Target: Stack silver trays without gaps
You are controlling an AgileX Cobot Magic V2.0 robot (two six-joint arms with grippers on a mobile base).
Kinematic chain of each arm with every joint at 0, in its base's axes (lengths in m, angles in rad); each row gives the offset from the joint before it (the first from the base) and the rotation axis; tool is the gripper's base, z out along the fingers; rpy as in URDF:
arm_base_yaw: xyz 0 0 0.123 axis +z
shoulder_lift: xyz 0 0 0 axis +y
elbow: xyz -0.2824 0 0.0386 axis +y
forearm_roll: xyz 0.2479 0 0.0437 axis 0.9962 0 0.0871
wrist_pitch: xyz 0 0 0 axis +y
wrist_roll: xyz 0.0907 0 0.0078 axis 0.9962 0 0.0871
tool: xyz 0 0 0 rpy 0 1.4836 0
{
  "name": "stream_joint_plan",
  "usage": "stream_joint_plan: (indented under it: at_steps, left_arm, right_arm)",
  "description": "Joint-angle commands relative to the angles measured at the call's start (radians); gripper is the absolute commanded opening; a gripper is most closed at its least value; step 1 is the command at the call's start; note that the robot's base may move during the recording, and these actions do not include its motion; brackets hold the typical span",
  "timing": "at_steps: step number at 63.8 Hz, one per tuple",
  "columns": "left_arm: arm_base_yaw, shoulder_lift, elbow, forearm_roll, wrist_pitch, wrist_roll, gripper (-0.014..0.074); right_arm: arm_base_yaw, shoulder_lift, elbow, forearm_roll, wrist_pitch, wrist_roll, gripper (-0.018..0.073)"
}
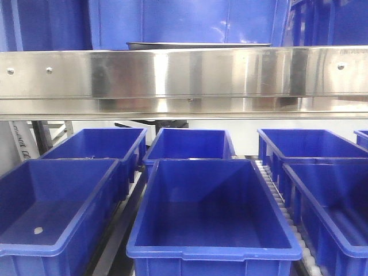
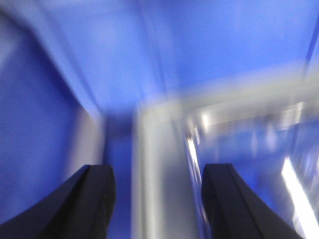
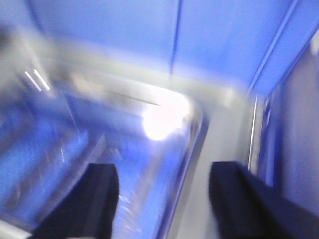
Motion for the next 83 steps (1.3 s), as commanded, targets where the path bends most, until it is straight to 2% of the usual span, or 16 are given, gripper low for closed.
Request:
stream_joint_plan:
  at_steps: [1,7,12,19,21,28,45,54,67,83]
  left_arm:
    - [-0.003,-0.079,-0.008,0.011,-0.009,-0.011,0.0297]
    - [-0.003,-0.15,-0.008,0.011,-0.017,-0.011,0.0251]
    - [-0.003,-0.207,0.003,0.011,-0.028,-0.011,0.0175]
    - [-0.003,-0.297,0.054,0.015,-0.037,-0.011,-0.0011]
    - [-0.003,-0.326,0.074,0.02,-0.043,-0.011,-0.004]
    - [-0.003,-0.431,0.199,0.023,-0.106,-0.011,-0.0006]
    - [-0.003,-0.804,0.626,0.016,-0.409,-0.013,-0.0006]
    - [-0.003,-1.017,0.825,0.016,-0.541,-0.013,-0.0006]
    - [-0.003,-1.225,1.01,0.02,-0.539,-0.013,-0.0006]
    - [-0.003,-1.306,1.095,0.013,-0.528,-0.013,-0.0006]
  right_arm:
    - [0.001,-0.078,-0.007,-0.011,-0.026,-0.011,0.0207]
    - [0.001,-0.157,-0.007,-0.011,-0.026,-0.011,0.0108]
    - [0.001,-0.219,-0.007,-0.011,-0.026,-0.011,0.0026]
    - [0.003,-0.322,0.024,-0.011,-0.044,-0.023,-0.0079]
    - [0.003,-0.35,0.042,-0.011,-0.055,-0.03,-0.0091]
    - [0.003,-0.473,0.158,-0.011,-0.114,-0.034,-0.0085]
    - [0.003,-0.878,0.565,-0.011,-0.263,-0.034,-0.0088]
    - [0.003,-1.091,0.76,-0.009,-0.287,-0.034,-0.0088]
    - [0.003,-1.306,0.908,0.007,-0.255,-0.034,-0.0088]
    - [0.003,-1.394,0.923,0.007,-0.265,-0.034,-0.0088]
